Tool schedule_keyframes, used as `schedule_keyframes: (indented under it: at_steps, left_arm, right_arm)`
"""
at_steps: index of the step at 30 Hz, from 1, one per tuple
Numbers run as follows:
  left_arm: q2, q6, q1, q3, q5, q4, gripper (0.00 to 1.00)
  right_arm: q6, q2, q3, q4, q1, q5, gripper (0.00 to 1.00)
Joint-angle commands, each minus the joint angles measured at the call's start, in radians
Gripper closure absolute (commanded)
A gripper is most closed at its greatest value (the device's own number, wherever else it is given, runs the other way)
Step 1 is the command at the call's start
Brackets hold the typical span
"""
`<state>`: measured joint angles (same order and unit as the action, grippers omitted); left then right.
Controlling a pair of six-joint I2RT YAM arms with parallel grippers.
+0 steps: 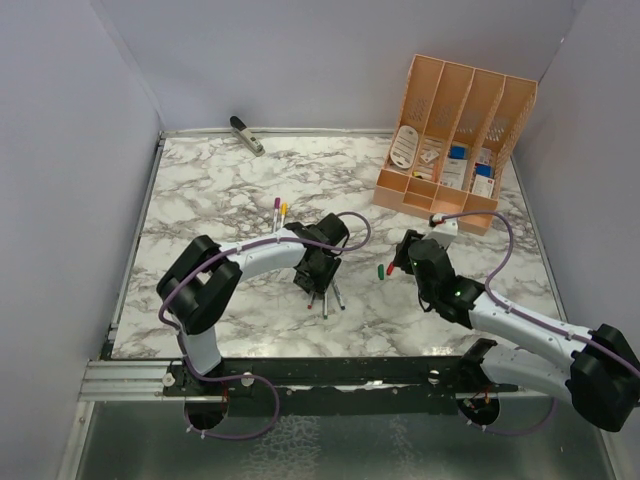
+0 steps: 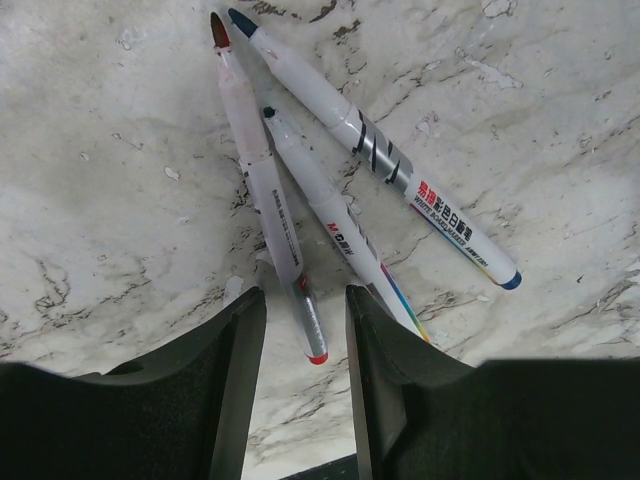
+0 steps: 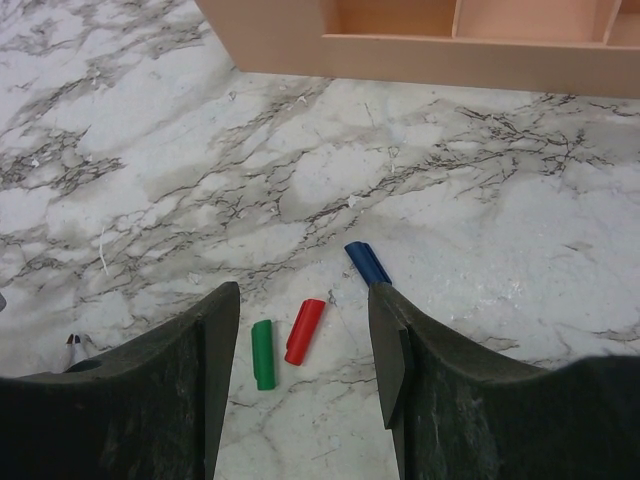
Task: Insert the pens into the pen caps
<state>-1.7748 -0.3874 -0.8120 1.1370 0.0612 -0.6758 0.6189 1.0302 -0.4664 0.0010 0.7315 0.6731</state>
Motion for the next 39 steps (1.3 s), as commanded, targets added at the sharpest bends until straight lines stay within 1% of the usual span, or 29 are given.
schedule_keyframes:
  at_steps: [1, 13, 26, 31, 39]
  left_arm:
    - [-0.014, 0.0, -0.005, 0.024, -0.004, -0.021, 0.6]
    - [-0.077, 0.018, -0.004, 0.025, -0.037, -0.028, 0.6]
    - [-0.154, 0.069, -0.004, 0.087, -0.053, -0.016, 0.6]
    - [-0.188, 0.082, -0.003, 0.089, -0.051, -0.001, 0.63]
    - [-0.189, 0.07, -0.002, 0.049, -0.034, 0.015, 0.67]
  right_arm:
    - [0.012, -0.021, 0.01, 0.017, -0.001, 0.045, 0.46]
    - [0.008, -0.018, 0.008, 0.024, -0.001, 0.04, 0.46]
    - [0.012, -0.056, 0.016, 0.018, -0.001, 0.037, 0.46]
    - [0.011, -0.065, 0.012, 0.005, -0.001, 0.04, 0.46]
    - [0.014, -0.102, 0.018, -0.007, -0.001, 0.054, 0.46]
